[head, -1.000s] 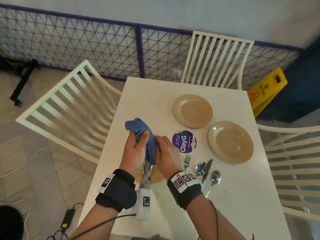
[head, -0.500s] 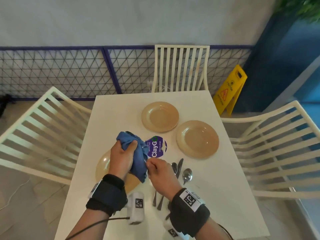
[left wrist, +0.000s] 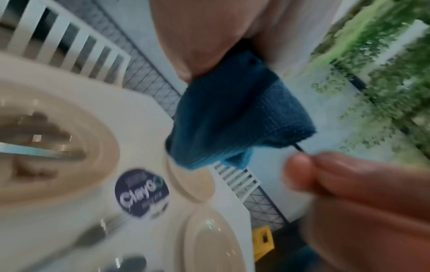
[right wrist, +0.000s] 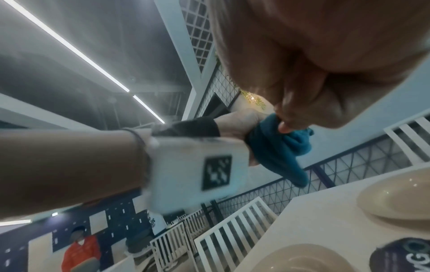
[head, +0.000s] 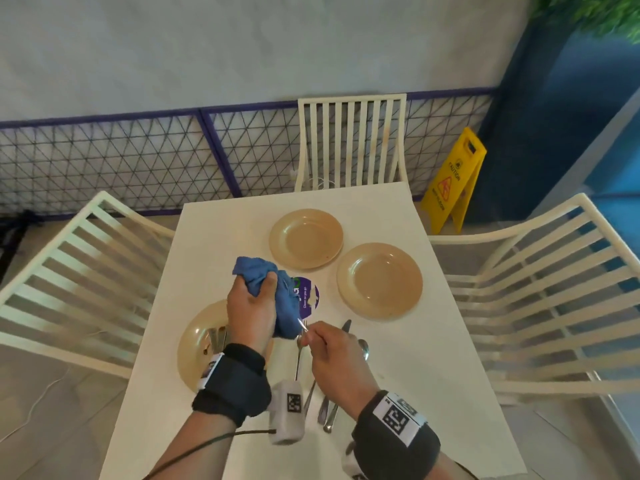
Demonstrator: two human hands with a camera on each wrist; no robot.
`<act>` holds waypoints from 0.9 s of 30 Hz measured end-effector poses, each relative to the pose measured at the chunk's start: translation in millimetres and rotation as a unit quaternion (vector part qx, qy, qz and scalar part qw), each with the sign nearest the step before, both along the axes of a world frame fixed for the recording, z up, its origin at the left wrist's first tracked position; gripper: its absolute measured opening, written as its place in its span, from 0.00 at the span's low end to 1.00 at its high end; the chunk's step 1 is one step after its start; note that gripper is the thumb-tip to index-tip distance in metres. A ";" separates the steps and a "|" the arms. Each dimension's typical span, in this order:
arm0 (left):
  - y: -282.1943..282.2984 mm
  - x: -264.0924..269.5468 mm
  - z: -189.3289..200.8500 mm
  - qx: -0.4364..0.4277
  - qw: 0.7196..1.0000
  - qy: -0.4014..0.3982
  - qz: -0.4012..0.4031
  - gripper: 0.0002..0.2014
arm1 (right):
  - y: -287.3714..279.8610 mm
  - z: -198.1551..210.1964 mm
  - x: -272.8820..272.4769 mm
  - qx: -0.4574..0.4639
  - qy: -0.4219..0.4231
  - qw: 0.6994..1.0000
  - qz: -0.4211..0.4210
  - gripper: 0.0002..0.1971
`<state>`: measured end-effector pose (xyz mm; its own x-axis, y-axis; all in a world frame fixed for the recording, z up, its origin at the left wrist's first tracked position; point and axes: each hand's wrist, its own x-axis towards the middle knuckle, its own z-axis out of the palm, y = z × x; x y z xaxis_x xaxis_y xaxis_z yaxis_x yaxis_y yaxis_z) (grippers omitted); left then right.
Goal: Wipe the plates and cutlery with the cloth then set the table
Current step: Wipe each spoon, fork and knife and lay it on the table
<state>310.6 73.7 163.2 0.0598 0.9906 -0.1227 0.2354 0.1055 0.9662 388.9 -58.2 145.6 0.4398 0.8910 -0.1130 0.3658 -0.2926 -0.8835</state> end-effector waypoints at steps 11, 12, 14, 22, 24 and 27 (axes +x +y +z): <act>-45.3 1.8 -12.2 -0.102 0.980 0.045 -0.165 0.10 | -20.8 -7.1 44.2 -0.022 0.220 0.974 -0.048 0.05; -49.1 2.0 -9.0 -0.102 0.974 0.061 -0.191 0.09 | -17.2 -6.9 52.4 0.000 0.206 0.977 -0.058 0.06; -55.3 3.5 -3.7 -0.096 0.960 0.079 -0.252 0.07 | -2.3 -5.5 61.2 0.028 0.168 0.984 -0.050 0.08; -69.9 -4.6 -6.8 -0.084 0.900 0.177 -0.389 0.10 | 34.0 -1.3 94.4 0.056 0.115 0.968 -0.217 0.11; -65.0 -7.6 -8.8 -0.069 0.894 0.198 -0.396 0.10 | 36.0 -3.8 96.6 0.061 0.122 0.963 -0.232 0.13; -50.4 0.8 -4.8 -0.073 0.915 0.171 -0.358 0.08 | 32.8 -7.6 70.0 0.042 0.118 0.978 -0.164 0.11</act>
